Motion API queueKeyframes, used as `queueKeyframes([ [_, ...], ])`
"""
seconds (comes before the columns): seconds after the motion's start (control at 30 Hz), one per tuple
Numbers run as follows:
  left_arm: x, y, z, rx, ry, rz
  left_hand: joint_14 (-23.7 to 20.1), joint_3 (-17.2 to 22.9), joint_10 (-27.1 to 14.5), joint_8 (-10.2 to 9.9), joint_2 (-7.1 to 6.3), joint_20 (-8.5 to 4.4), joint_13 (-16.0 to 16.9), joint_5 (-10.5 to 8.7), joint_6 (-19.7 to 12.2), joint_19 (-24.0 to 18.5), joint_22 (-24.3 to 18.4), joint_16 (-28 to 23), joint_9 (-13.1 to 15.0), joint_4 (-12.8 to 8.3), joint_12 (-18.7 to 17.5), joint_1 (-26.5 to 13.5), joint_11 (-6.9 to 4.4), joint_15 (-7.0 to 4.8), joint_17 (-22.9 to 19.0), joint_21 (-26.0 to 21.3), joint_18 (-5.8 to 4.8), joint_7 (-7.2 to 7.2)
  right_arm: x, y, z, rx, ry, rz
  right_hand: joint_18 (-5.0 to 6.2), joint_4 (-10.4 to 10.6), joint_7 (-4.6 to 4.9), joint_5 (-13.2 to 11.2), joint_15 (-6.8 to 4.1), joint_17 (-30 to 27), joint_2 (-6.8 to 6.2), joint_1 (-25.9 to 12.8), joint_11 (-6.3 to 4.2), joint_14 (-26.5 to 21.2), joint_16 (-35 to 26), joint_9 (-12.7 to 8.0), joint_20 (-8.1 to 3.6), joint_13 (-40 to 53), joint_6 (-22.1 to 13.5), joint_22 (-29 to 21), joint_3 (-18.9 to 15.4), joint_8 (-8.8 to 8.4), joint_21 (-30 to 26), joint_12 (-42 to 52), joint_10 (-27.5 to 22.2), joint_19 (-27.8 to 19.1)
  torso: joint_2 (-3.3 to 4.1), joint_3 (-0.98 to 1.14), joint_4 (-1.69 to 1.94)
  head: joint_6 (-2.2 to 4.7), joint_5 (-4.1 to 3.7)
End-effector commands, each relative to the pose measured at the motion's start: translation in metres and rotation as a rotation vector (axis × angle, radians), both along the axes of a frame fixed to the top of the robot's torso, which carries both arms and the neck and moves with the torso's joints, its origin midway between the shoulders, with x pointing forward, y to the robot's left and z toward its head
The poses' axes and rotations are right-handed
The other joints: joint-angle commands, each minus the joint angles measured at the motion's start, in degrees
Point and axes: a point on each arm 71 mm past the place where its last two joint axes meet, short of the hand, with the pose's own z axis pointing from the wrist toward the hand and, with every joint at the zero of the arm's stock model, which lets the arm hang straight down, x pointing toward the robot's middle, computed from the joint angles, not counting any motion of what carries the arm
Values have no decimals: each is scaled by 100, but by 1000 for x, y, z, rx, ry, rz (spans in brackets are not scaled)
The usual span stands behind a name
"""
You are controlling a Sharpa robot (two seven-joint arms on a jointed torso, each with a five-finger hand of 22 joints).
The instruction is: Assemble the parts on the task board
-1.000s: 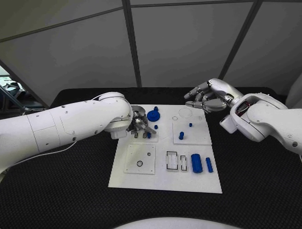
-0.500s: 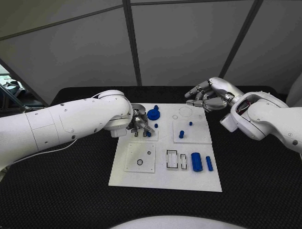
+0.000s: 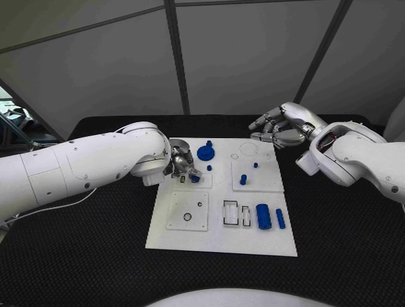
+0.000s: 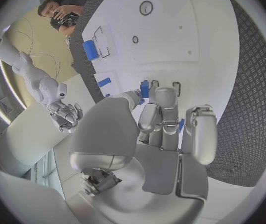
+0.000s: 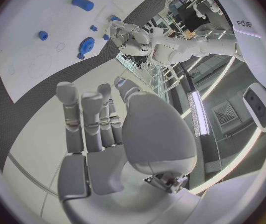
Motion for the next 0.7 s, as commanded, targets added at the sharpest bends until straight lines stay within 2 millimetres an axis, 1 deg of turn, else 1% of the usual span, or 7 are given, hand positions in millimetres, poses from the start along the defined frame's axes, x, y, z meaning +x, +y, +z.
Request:
queueKeyframes([
  [0.03, 0, 0, 5, -59, -46, 24, 6, 852, 29, 38, -30, -6, -10, -37, -23, 105, 579, -39, 41, -757, -21, -137, 14, 26, 10, 3, 37, -8, 0, 0, 2, 1, -8, 9, 55, -2, 24, 35, -23, -3, 24, 52, -3, 35, -22, -7, -7, -8, 6, -5, 24, -37, -33, -28, -50, 39, 3, 3, 1, -6, 9],
  [0.23, -3, 5, 11, -93, -108, 51, 10, 1086, 52, 60, -112, -9, -3, -42, -18, 126, 622, -42, 95, -869, -16, -240, 8, 22, 20, 25, 29, -12, 0, -2, 2, 0, -9, 5, 53, 3, 26, 38, -22, -3, 24, 46, -2, 37, -25, -7, -7, -7, 6, -2, 22, -37, -32, -25, -48, 44, 4, 7, 2, -32, 21],
  [0.33, -5, 5, 14, -98, -159, 54, 11, 1130, 66, 66, -135, -10, 11, -44, -13, 134, 638, -42, 106, -896, -3, -261, 6, 21, 23, 34, 25, -15, 0, -3, 2, 0, -10, 4, 53, 3, 26, 38, -22, -3, 24, 46, -2, 37, -25, -7, -7, -7, 6, -2, 22, -37, -32, -25, -48, 44, 6, 7, -3, -23, 36],
  [0.4, -6, 5, 15, -101, -183, 57, 12, 1155, 75, 68, -147, -11, 19, -45, -10, 141, 652, -42, 112, -910, 5, -271, 4, 19, 24, 42, 23, -16, 0, -4, 2, 0, -10, 3, 53, 3, 26, 38, -22, -3, 24, 46, -2, 37, -25, -7, -7, -7, 6, -2, 22, -37, -32, -25, -48, 44, 6, 7, 1, -21, 34],
  [0.43, -7, 5, 16, -101, -194, 59, 13, 1183, 86, 70, -161, -12, 31, -45, -7, 149, 666, -42, 118, -928, 15, -280, 2, 18, 26, 50, 20, -18, 0, -4, 2, 0, -11, 3, 53, 3, 26, 38, -22, -3, 24, 46, -2, 37, -25, -7, -7, -7, 6, -2, 22, -37, -32, -25, -48, 44, 9, 4, -6, -24, 40],
  [0.57, -9, 6, 15, -90, -228, 67, 14, 1211, 92, 72, -170, -13, 35, -44, -3, 149, 667, -39, 124, -943, 19, -288, 1, 17, 29, 50, 20, -19, 0, -6, 2, -1, -11, 1, 54, 8, 27, 41, -21, -2, 23, 39, 0, 38, -28, -7, -7, -10, 5, -6, 20, -38, -38, -26, -49, 43, 6, 8, -4, -44, 61],
  [0.7, -12, 7, 11, -66, -251, 61, 15, 1267, 101, 75, -190, -15, 37, -46, 4, 147, 662, -41, 136, -968, 20, -316, 0, 15, 31, 46, 21, -19, 0, -6, 2, -1, -11, 0, 54, 8, 27, 41, -21, -2, 23, 39, 0, 38, -28, -7, -7, -10, 5, -6, 20, -38, -38, -26, -49, 43, 3, 7, -5, -62, 86],
])
